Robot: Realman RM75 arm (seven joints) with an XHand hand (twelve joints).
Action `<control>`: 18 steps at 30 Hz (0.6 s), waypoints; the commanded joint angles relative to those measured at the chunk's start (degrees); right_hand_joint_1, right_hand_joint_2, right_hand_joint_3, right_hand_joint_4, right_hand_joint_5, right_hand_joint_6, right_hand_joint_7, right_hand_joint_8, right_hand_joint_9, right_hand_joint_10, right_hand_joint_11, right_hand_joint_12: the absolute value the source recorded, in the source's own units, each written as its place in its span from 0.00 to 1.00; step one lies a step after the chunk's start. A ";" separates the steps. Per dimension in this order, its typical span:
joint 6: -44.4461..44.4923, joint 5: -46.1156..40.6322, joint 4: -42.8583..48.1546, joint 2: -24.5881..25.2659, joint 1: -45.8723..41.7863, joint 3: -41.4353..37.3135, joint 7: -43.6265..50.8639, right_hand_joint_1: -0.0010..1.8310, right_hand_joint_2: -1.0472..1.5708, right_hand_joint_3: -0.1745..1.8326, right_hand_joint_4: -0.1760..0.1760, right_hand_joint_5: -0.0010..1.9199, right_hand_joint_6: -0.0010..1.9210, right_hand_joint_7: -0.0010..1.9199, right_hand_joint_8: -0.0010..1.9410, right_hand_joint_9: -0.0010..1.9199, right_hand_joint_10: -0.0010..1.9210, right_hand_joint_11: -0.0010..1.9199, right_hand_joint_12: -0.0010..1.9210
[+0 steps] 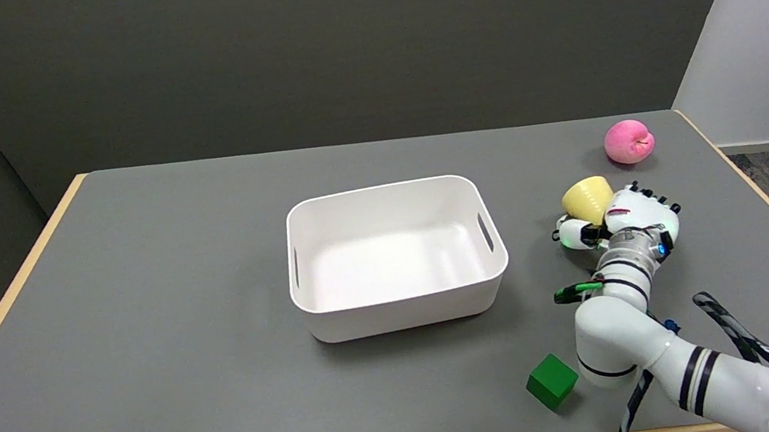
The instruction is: Pick up the yellow cup.
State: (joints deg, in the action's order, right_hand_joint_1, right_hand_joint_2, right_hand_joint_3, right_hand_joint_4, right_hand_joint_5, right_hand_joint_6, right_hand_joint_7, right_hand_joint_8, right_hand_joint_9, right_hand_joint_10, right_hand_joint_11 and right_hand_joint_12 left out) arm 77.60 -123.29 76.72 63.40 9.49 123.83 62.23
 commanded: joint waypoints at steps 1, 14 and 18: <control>-0.90 3.59 -4.64 0.61 3.55 3.40 -0.03 0.37 0.71 0.52 0.00 0.22 0.50 0.34 0.47 0.31 0.69 0.29 0.91; -0.51 21.14 3.92 -0.32 0.80 1.38 -0.03 0.53 0.78 0.40 0.37 0.36 0.83 0.32 1.00 0.38 1.00 0.18 1.00; -0.90 27.85 7.37 -0.49 0.54 0.60 -0.85 0.46 0.78 0.49 0.60 0.32 0.95 0.24 1.00 0.37 1.00 0.26 1.00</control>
State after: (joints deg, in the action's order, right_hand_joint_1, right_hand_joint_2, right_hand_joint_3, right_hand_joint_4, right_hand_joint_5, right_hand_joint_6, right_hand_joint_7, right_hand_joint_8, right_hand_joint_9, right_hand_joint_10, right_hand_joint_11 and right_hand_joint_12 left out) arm 76.98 -115.26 75.19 63.75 11.46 126.11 62.20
